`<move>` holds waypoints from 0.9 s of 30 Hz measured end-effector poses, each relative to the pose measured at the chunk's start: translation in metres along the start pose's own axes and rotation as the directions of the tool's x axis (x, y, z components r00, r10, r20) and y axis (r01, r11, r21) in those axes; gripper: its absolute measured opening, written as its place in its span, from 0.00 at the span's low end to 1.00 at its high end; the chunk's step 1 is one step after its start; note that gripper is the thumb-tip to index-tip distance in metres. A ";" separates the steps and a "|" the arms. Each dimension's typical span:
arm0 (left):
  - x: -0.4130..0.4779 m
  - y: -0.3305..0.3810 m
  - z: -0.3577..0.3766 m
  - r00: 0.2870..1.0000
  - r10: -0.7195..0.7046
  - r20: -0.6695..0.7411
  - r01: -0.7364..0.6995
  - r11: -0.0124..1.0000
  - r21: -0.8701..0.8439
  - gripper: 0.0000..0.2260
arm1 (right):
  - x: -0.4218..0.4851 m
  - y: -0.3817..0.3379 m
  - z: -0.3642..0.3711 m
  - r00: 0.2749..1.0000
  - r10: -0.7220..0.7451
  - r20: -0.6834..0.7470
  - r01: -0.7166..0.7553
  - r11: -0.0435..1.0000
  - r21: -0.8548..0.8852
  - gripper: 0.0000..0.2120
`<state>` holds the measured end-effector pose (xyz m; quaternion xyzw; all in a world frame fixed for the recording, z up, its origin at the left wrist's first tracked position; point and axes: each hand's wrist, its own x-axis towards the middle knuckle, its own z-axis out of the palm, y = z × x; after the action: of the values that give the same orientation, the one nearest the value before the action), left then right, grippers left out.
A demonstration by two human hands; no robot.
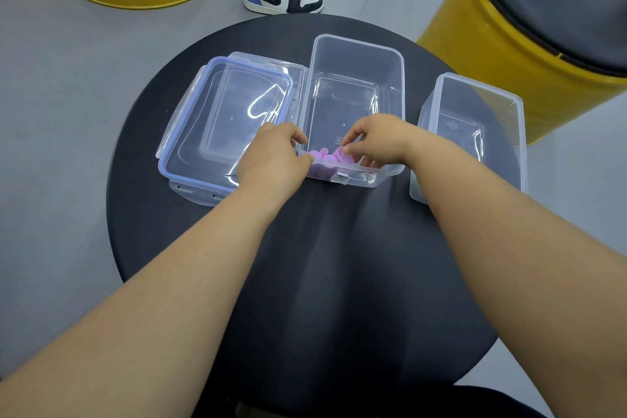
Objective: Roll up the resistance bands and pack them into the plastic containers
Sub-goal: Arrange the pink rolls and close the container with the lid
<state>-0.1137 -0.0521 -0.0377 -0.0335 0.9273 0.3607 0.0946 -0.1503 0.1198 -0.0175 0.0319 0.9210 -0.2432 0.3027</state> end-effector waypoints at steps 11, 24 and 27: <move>0.018 -0.025 -0.034 0.970 -0.117 -0.213 0.096 0.990 -0.108 0.08 | -0.026 -0.054 0.017 0.808 -0.059 -0.587 0.336 0.864 0.375 0.06; 0.037 -0.121 -0.059 0.838 -0.524 -0.154 0.511 0.851 -0.117 0.18 | -0.021 -0.126 0.134 0.911 0.410 0.049 -0.181 0.290 0.940 0.05; 0.037 -0.131 -0.060 0.824 -0.552 -0.129 0.524 0.829 -0.196 0.14 | -0.010 -0.127 0.140 0.877 0.478 0.043 -0.161 0.207 0.965 0.11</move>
<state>-0.1420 -0.1888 -0.0881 -0.3338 0.8542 0.3844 0.1055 -0.0928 -0.0567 -0.0548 0.4289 0.5942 -0.6658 0.1404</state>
